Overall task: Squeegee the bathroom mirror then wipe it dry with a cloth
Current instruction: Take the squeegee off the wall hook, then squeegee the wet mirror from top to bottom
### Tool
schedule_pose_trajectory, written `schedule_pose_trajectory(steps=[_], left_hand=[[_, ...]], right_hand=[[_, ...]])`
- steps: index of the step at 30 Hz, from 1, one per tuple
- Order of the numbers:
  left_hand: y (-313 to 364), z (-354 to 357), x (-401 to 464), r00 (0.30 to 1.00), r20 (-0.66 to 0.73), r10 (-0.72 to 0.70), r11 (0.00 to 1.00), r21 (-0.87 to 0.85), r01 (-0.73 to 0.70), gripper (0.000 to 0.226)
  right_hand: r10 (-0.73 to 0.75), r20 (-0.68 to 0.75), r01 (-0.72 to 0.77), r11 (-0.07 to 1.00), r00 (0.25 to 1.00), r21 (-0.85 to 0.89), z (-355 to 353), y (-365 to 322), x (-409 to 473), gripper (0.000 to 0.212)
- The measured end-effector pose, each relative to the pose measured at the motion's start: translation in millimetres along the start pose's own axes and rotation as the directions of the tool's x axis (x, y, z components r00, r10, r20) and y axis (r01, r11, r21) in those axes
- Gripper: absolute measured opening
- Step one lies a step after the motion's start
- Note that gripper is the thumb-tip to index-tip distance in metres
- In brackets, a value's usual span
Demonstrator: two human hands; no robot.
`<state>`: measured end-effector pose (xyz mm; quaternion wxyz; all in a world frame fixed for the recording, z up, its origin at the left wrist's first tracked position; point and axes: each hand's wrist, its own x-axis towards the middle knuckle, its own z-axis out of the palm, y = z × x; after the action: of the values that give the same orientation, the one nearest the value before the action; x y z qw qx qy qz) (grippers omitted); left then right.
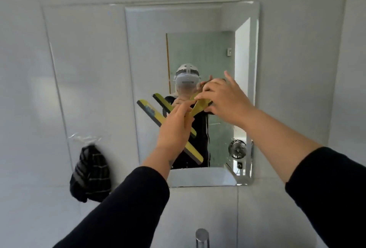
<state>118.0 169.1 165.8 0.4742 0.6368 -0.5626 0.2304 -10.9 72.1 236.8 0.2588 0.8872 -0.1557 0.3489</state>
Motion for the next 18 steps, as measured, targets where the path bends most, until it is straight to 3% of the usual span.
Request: schedule_pose_trajectory(steps=[4,9,13,18], left_hand=[[-6,-43,24,0.986,-0.157,0.054,0.995,0.09,-0.04,0.034],[-29,-74,50,0.961,-0.264,0.086,0.989,0.142,-0.05,0.034],[-53,-75,57,0.948,-0.315,0.044,0.988,0.154,0.005,0.036],[-81,-58,58,0.953,-0.297,-0.064,0.971,0.204,0.129,0.046]], right_hand=[[-0.025,-0.095,0.021,0.999,0.995,-0.038,-16,-3,42,0.04],[0.047,-0.245,-0.064,0.996,0.968,-0.062,-37,-2,94,0.037],[0.124,-0.315,-0.161,0.983,0.941,-0.091,-53,2,135,0.039],[0.189,-0.4,-0.211,0.978,0.897,-0.01,-63,1,180,0.037]])
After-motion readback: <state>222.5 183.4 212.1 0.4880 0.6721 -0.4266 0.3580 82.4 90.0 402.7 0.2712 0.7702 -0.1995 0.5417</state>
